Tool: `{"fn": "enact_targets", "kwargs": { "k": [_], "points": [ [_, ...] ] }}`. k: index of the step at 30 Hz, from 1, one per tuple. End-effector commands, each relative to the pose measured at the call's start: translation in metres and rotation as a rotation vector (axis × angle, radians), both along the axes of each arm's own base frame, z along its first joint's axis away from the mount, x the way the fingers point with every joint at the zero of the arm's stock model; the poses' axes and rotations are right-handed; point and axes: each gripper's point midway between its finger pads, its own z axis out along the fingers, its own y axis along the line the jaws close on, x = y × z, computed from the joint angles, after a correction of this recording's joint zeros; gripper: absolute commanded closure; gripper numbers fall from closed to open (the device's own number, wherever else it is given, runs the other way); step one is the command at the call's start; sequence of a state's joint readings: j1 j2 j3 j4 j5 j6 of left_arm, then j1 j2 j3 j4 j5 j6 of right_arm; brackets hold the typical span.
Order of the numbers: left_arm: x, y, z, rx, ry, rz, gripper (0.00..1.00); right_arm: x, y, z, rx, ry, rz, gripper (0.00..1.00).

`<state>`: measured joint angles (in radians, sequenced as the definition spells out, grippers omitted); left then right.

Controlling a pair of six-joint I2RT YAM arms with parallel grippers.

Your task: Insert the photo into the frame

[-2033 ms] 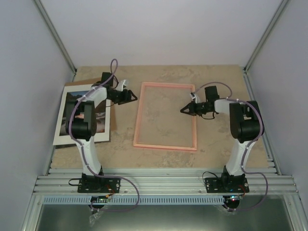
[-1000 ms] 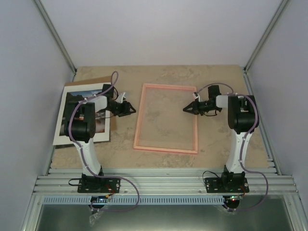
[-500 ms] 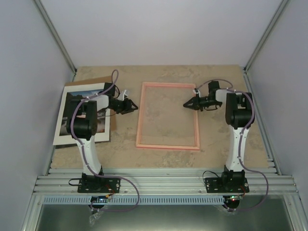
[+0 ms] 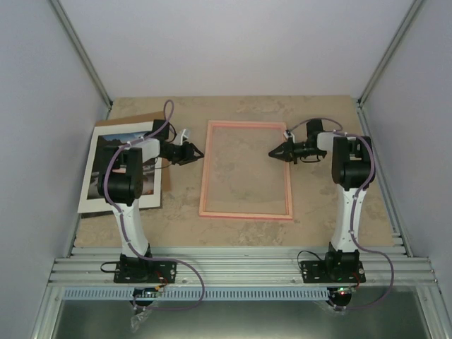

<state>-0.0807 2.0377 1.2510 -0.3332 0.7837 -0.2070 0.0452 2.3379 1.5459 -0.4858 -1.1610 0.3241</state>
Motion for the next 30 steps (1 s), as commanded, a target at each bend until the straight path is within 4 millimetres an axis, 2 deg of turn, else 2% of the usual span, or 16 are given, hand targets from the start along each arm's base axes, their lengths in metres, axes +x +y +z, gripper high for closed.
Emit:
{"fn": "enact_targets", "kwargs": {
  "k": [1,7,13,17,30],
  "points": [
    [0.008,-0.001,0.01,0.015,-0.044,-0.009,0.57,-0.027,0.008,0.047,0.091,0.052,0.006,1.0],
    [0.007,0.0,0.008,0.027,-0.041,-0.006,0.56,-0.04,0.014,0.066,0.098,0.044,0.018,0.99],
    [0.007,0.002,0.009,0.04,-0.044,-0.006,0.56,-0.061,0.016,0.057,0.113,0.154,-0.005,1.0],
    [0.004,0.003,0.007,0.046,-0.041,-0.006,0.56,-0.066,0.017,0.054,0.115,0.166,-0.002,0.99],
    [0.005,0.003,0.005,0.048,-0.039,-0.003,0.56,-0.037,0.006,0.048,-0.001,0.018,-0.011,1.0]
  ]
}}
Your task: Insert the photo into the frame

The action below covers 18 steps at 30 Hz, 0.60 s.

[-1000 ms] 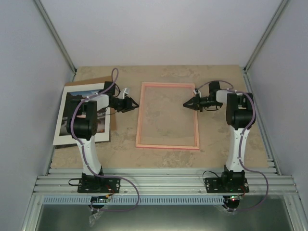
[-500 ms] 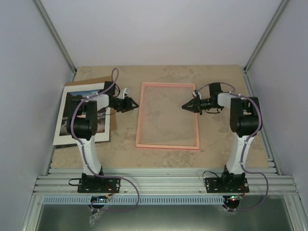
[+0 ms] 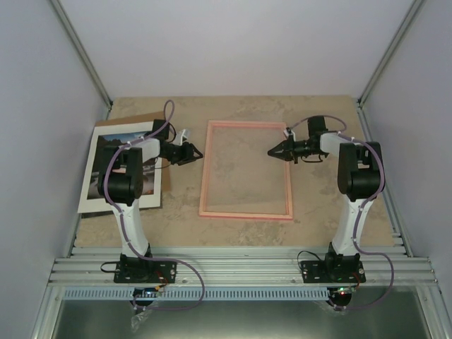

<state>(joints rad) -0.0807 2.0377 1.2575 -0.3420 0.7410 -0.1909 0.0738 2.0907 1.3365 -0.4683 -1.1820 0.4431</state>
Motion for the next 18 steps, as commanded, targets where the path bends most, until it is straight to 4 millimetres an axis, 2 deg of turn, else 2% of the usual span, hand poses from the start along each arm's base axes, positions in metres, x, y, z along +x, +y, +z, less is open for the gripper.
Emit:
{"fn": "enact_targets", "kwargs": {
  "k": [1,5,12,18],
  "points": [
    [0.002,-0.002,0.009,0.008,-0.027,-0.011,0.56,0.009,-0.006,-0.007,-0.036,-0.032,0.0,1.0],
    [0.002,-0.002,0.007,0.009,-0.022,-0.012,0.56,0.003,-0.005,-0.013,-0.035,-0.009,0.015,0.99],
    [0.002,-0.002,0.004,0.01,-0.016,-0.013,0.56,-0.011,-0.004,-0.011,-0.019,0.023,0.041,0.99],
    [0.003,-0.001,0.002,0.012,-0.012,-0.011,0.56,-0.01,-0.006,-0.012,-0.043,0.017,0.034,1.0]
  ]
}}
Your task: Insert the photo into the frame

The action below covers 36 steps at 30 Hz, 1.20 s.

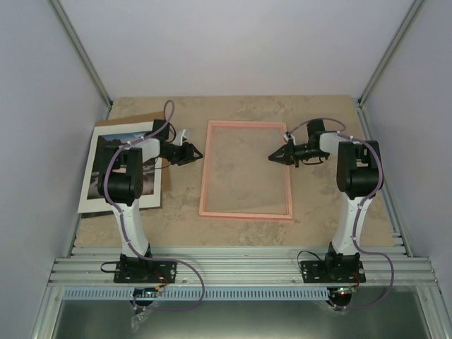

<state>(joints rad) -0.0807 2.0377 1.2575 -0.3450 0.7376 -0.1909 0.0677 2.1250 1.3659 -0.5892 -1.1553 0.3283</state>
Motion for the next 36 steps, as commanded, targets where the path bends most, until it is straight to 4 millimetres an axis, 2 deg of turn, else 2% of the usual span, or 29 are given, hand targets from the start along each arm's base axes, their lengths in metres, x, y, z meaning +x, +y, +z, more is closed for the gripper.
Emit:
{"fn": "enact_targets", "kwargs": {
  "k": [1,36],
  "points": [
    [0.003,-0.002,0.003,0.008,-0.016,-0.013,0.56,-0.003,-0.001,0.003,-0.006,0.001,0.003,1.0],
    [0.007,-0.001,-0.005,0.014,-0.001,-0.008,0.55,-0.001,-0.012,-0.018,-0.102,0.009,-0.016,1.0]
  ]
}}
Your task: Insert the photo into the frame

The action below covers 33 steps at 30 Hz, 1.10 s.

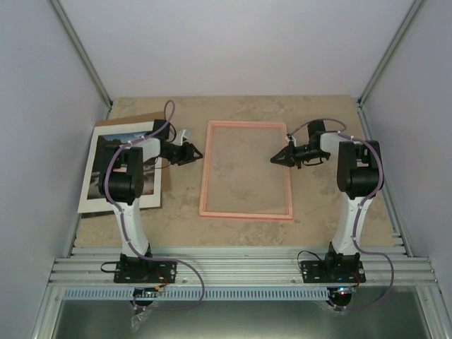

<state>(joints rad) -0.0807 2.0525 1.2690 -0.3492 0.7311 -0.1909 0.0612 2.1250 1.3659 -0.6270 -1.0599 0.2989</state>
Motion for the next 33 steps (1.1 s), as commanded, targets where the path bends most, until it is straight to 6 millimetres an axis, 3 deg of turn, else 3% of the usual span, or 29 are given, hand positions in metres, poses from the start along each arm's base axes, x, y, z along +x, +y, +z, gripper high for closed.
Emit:
{"fn": "enact_targets", "kwargs": {
  "k": [1,22,33],
  "points": [
    [0.005,-0.002,-0.001,0.005,-0.006,-0.011,0.55,0.0,-0.002,-0.003,-0.003,0.006,-0.005,0.99],
    [-0.007,-0.017,-0.006,-0.017,0.018,-0.03,0.56,0.003,0.008,-0.009,-0.019,-0.004,-0.017,0.99],
    [-0.01,-0.017,-0.01,-0.018,0.031,-0.025,0.57,-0.007,0.025,0.015,0.169,0.102,-0.04,0.99]
  ]
}}
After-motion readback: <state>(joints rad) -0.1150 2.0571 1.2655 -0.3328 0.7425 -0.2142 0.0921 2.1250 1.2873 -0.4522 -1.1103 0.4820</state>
